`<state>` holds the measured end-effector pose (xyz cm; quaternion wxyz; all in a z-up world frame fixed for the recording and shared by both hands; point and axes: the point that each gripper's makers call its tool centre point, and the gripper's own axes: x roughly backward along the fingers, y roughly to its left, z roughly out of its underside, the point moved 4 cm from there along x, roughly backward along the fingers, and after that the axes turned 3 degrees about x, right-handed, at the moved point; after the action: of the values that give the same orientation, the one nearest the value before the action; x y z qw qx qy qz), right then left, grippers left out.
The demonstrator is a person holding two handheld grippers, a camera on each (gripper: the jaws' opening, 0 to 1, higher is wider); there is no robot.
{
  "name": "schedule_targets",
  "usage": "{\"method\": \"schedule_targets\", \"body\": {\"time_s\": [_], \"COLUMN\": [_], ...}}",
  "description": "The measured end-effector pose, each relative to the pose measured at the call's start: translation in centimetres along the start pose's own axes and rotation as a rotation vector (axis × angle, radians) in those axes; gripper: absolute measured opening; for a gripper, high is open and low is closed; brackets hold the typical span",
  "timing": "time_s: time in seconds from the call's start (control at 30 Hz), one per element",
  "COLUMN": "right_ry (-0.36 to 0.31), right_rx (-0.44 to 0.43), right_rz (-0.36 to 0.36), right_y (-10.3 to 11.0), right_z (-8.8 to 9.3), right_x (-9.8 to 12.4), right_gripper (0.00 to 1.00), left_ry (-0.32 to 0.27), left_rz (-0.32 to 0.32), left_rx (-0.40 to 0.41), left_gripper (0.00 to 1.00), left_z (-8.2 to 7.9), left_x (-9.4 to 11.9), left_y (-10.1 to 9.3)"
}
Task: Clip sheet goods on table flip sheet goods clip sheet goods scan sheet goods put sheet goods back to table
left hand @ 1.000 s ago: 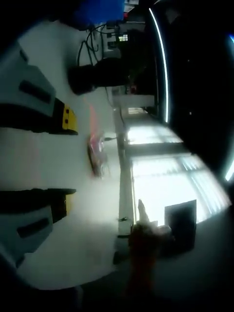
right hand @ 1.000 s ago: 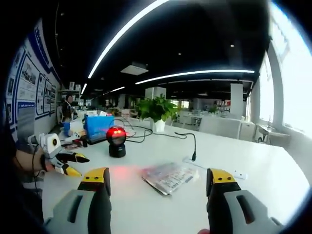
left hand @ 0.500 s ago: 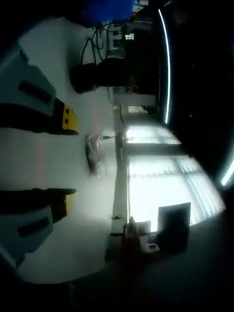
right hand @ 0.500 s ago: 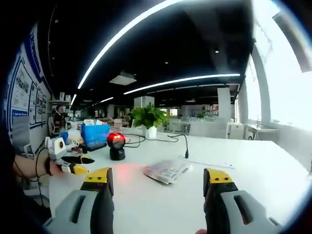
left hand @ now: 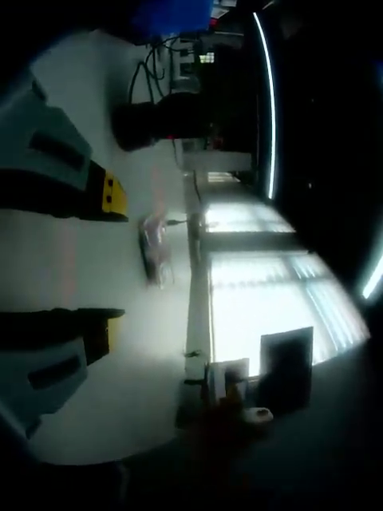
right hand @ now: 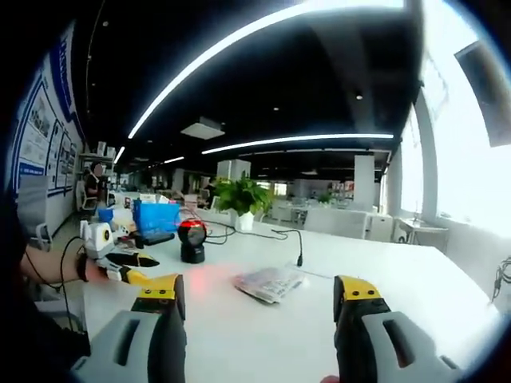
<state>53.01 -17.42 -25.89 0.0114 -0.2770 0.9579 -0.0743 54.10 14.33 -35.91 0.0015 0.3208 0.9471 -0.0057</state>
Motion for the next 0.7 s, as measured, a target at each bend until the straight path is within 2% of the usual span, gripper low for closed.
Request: {"method": "schedule_targets", "body": {"time_s": [0.07,0.17,0.2,0.27,0.33,0.4,0.5,0.57,0.63,0.7], "right_ry": [0.000,0.029,0.048,0.035,0.023,-0.002,-0.021,-0.069,-0.088,-0.087], "right_rx": [-0.004,0.120,0.124,0.128,0.038,-0.013,0.011,-0.034,-0.084,-0.085], "right_rz": [0.008,0.010,0.012,0.022,0.047,0.068,0.115,0.152,0.162,0.176], "right_y": [0.2,0.4,0.5,0.6,0.4,0.0,-0.7,-1.5,-1.9,-2.4], "right_z": [1.3,3.8,4.9,6.2,7.6,8.3,8.5,8.4,8.6,8.9], "right_x": [0.2,0.4,0.4,0.6,0.8,1.1,1.7,2.2,2.4,2.7], "right_gripper": [0.69,0.69,0.69,0.68,0.67,0.67,0.62,0.57,0.58,0.58], "left_ry": [-0.007,-0.007,-0.005,-0.001,-0.007,-0.010,0.000,-0.014,-0.018,-0.020], "left_rz": [-0.001,-0.013,-0.012,-0.011,-0.022,-0.028,-0.021,-0.018,-0.007,-0.006], "left_rx": [0.004,0.006,0.006,0.007,0.009,0.021,0.104,0.105,0.105,0.087], "left_gripper": [0.36,0.36,0.36,0.36,0.36,0.36,0.35,0.35,0.35,0.34], "left_z": [-0.1,-0.1,-0.1,-0.1,-0.2,-0.3,0.0,-0.2,-0.2,-0.3], "left_x": [0.1,0.1,0.1,0.0,0.1,0.3,0.5,0.6,0.6,0.6], "left_y": [0.0,0.1,0.1,0.1,0.1,0.2,0.3,0.3,0.0,-0.2]}}
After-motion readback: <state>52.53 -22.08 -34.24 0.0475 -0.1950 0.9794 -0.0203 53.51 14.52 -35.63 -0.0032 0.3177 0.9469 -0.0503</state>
